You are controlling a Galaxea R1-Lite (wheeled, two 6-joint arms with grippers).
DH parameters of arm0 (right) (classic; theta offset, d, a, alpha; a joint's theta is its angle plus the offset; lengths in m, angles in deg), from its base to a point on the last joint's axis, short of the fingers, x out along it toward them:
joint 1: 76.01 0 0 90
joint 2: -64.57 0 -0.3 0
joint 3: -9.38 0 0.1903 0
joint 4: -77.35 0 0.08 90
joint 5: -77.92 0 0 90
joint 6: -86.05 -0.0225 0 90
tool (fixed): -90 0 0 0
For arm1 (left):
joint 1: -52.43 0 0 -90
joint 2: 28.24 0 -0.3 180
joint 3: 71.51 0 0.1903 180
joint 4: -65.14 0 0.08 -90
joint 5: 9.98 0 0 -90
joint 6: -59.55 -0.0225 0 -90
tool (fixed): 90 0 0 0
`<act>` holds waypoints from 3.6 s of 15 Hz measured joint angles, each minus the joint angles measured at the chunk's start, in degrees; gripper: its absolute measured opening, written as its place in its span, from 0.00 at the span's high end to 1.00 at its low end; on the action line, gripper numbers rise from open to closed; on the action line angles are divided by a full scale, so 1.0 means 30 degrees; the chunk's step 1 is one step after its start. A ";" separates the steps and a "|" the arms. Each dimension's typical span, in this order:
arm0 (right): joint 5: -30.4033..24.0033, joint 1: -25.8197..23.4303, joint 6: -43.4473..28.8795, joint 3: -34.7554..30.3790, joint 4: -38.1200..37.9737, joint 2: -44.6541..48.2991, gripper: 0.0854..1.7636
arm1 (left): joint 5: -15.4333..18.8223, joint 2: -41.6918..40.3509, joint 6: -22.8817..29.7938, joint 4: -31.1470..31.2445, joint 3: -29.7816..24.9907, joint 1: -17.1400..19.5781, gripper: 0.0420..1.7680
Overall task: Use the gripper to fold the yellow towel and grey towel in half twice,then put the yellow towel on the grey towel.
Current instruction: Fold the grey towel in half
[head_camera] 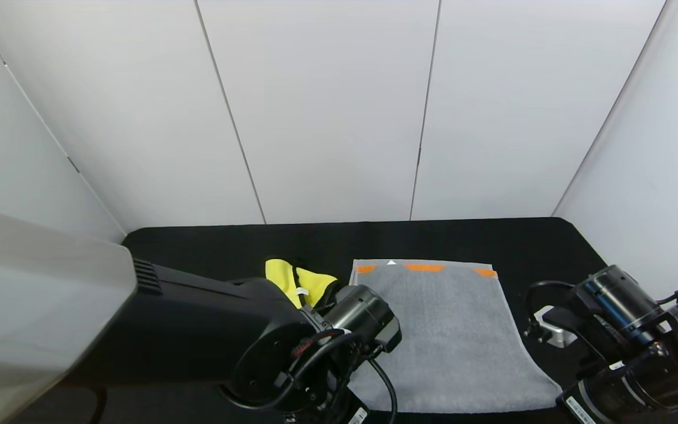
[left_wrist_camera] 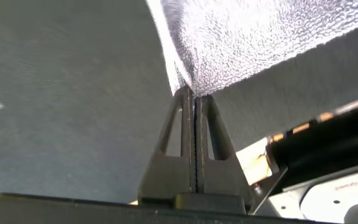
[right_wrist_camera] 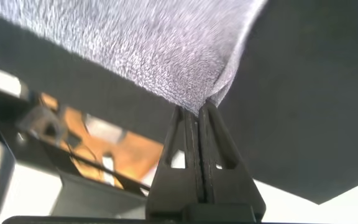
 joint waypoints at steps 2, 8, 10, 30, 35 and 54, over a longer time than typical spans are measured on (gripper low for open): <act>0.0028 -0.0154 -0.0569 0.0735 0.0037 0.0134 0.97 | -0.0081 -0.0110 -0.0004 0.0020 0.0723 0.0313 0.96; 0.0020 -0.1093 -0.0829 0.2735 0.0244 -0.0004 0.97 | -0.0073 -0.0130 -0.0114 0.0081 0.3076 0.1341 0.96; 0.0004 -0.1398 -0.0866 0.3113 0.1065 -0.0195 0.97 | -0.0073 0.0057 -0.0175 0.0154 0.4096 0.1739 0.96; -0.0053 -0.3235 -0.3291 1.0208 0.2918 -0.5616 0.97 | 0.0163 0.4714 -0.0268 0.0207 1.3040 0.4328 0.96; -0.0154 -0.3470 -0.3300 1.0646 0.4336 -0.7066 0.97 | 0.0236 0.5872 -0.0187 0.0102 1.3930 0.4429 0.96; -0.0154 -0.3694 -0.3316 1.1077 0.6449 -0.9265 0.31 | 0.0256 0.7627 -0.0321 -0.1544 1.4799 0.5498 0.31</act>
